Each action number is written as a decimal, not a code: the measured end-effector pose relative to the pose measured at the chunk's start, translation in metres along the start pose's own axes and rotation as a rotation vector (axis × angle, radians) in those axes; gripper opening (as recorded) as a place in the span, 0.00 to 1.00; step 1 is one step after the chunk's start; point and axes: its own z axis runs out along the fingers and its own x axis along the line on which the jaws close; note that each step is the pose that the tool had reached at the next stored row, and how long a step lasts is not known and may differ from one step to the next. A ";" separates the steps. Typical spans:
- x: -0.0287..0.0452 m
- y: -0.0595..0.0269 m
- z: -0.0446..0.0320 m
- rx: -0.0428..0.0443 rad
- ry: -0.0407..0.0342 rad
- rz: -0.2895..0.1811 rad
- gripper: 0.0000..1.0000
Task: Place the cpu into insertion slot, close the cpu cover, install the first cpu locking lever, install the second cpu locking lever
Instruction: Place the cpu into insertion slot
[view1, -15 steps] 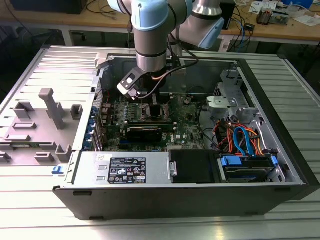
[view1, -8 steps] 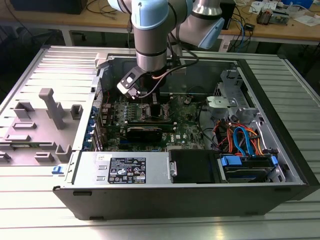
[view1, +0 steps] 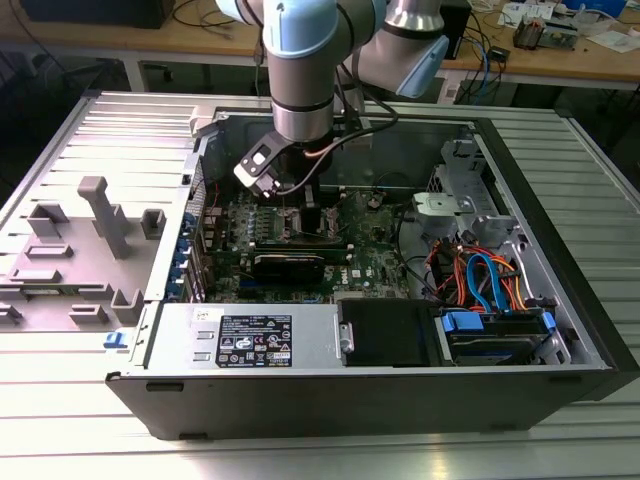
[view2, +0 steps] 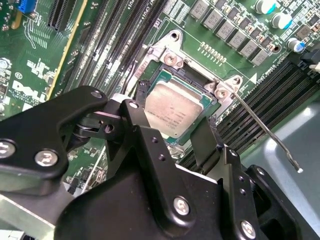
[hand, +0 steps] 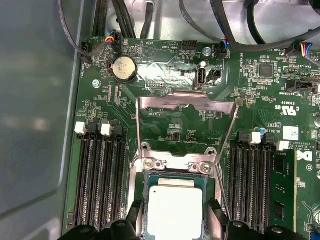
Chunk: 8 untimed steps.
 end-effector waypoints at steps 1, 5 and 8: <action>0.0001 0.0000 0.0006 0.0015 0.0001 0.000 0.62; 0.0001 -0.0002 0.0021 0.0050 0.0000 0.000 0.62; 0.0004 -0.0002 0.0028 0.0078 0.0025 0.001 0.62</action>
